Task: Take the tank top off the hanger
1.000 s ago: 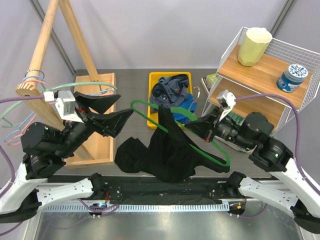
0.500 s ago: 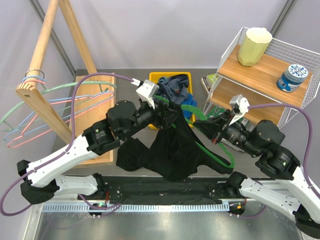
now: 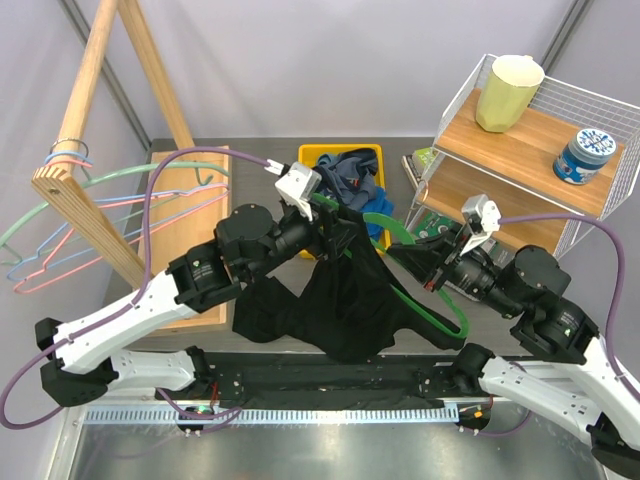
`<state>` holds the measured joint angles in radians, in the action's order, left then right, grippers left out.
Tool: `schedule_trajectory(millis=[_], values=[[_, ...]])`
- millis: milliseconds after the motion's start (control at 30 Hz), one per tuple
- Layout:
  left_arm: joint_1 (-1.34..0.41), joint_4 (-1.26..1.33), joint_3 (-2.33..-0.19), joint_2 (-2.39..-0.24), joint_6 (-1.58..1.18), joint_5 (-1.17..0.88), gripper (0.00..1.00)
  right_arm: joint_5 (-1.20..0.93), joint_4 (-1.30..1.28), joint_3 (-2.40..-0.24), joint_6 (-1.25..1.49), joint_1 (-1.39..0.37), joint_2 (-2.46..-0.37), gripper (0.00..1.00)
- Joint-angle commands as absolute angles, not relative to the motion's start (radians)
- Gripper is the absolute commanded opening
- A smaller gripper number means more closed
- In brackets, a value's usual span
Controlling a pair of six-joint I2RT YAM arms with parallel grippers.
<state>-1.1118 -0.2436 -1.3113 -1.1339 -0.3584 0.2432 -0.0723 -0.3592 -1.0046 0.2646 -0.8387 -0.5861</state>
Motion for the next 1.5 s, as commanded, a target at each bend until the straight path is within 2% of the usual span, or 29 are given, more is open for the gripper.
schedule_trajectory(millis=[0,33,100,133,167,433,600,800,1000,1200,1467], values=[[-1.117,-0.157,-1.298,-1.104,-0.356,0.175,0.54,-0.077,-0.267,-1.014,0.273,-0.844,-0.565,0.01],[-1.117,-0.152,-1.299,-1.104,-0.356,0.175,0.39,-0.077,-0.264,-1.012,0.275,-0.844,-0.565,0.01],[-1.117,-0.161,-1.308,-1.112,-0.357,0.179,0.19,-0.078,-0.262,-1.011,0.276,-0.844,-0.560,0.01],[-1.117,-0.166,-1.312,-1.114,-0.367,0.181,0.06,-0.080,-0.261,-1.008,0.278,-0.844,-0.554,0.01],[-1.117,-0.169,-1.313,-1.109,-0.373,0.179,0.03,-0.072,-0.261,-1.006,0.278,-0.842,-0.552,0.01],[-1.117,-0.163,-1.344,-1.083,-0.413,0.078,0.00,-0.023,-0.218,-0.954,0.258,-0.844,-0.512,0.01],[-1.117,-0.198,-1.371,-1.057,-0.341,0.314,0.00,-0.121,-0.219,-0.956,0.249,-0.844,-0.505,0.01],[-1.117,-0.242,-1.442,-1.075,-0.296,0.380,0.00,-0.186,-0.304,-0.930,0.241,-0.844,-0.470,0.01],[-1.117,-0.259,-1.445,-1.066,-0.247,0.526,0.00,-0.199,-0.442,-0.910,0.241,-0.844,-0.391,0.01],[-1.117,-0.212,-1.433,-1.081,-0.178,0.616,0.00,-0.308,-0.518,-0.902,0.232,-0.845,-0.316,0.01],[-1.117,-0.178,-1.397,-1.066,-0.135,0.819,0.00,-0.288,-0.606,-0.930,0.232,-0.844,-0.181,0.01]])
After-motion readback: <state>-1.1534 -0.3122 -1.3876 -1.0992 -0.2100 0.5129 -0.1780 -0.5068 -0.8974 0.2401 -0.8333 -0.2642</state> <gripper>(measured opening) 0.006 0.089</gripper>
